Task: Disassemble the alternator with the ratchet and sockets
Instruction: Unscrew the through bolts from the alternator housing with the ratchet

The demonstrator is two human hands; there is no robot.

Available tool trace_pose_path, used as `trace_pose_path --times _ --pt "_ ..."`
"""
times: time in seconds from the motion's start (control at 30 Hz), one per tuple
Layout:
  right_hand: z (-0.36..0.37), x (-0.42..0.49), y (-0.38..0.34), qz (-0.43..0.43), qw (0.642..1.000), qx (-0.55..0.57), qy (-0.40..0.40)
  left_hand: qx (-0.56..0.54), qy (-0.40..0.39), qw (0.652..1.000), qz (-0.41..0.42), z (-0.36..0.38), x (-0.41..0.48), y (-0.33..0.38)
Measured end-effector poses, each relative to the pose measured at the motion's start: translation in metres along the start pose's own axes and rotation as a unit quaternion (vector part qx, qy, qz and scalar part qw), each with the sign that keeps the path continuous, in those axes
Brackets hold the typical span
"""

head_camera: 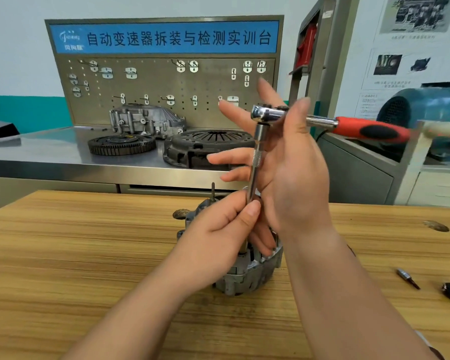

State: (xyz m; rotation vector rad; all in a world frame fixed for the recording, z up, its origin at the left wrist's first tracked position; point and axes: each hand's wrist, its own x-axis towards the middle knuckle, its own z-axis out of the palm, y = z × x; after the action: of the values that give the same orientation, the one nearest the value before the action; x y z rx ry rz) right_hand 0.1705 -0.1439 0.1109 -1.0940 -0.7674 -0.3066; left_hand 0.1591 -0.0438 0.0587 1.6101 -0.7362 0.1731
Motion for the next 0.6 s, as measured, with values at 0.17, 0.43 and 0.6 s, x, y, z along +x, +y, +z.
trace_pose_path --times 0.17,0.43,0.6 --pt "0.0007 -0.0005 -0.0043 -0.07 0.994 -0.082 0.007 0.014 -0.005 1.0 -0.01 -0.0029 0.0018 0.0002" --pt "0.0046 -0.0005 -0.0031 -0.063 0.997 -0.048 -0.018 0.004 -0.009 1.0 -0.005 0.0018 -0.0018 0.0054" --pt "-0.0019 0.0011 -0.0012 0.023 0.999 0.007 -0.022 0.007 -0.015 1.0 -0.006 0.0017 -0.001 0.0032"
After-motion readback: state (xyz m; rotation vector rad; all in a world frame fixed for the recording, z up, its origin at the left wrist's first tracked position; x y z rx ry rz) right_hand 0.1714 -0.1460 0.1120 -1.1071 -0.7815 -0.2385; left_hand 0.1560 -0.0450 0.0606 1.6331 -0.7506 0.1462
